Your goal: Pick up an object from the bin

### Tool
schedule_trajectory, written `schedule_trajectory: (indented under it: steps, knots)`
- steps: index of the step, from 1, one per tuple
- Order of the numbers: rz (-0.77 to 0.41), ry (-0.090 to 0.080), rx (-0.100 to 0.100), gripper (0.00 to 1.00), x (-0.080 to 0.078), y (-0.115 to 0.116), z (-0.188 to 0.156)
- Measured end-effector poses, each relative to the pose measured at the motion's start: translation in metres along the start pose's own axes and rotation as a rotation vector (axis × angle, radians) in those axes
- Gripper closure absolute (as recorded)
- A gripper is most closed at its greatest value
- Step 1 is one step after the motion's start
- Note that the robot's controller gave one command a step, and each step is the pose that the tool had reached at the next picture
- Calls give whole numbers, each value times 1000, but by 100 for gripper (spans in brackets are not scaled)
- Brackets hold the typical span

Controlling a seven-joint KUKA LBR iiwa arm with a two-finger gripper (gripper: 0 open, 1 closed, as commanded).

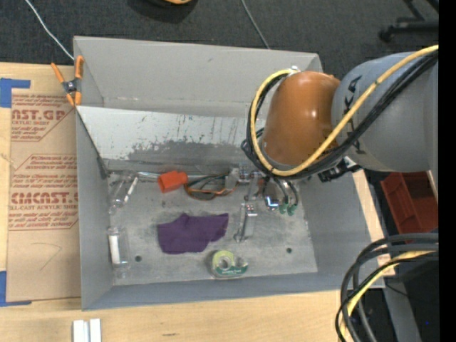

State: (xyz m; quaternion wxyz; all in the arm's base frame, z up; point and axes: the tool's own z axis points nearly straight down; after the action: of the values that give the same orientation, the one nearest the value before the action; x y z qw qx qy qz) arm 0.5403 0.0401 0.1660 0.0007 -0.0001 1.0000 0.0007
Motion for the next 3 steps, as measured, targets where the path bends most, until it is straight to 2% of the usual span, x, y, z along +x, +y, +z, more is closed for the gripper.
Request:
schedule_trajectory:
  steps: [1, 2, 3]
  knots:
    - [-196, 9, -2, 0, 1, 55, 97]
    - [-80, -2, -1, 0, 3, 47, 29]
    - [-196, 9, -2, 0, 1, 55, 98]
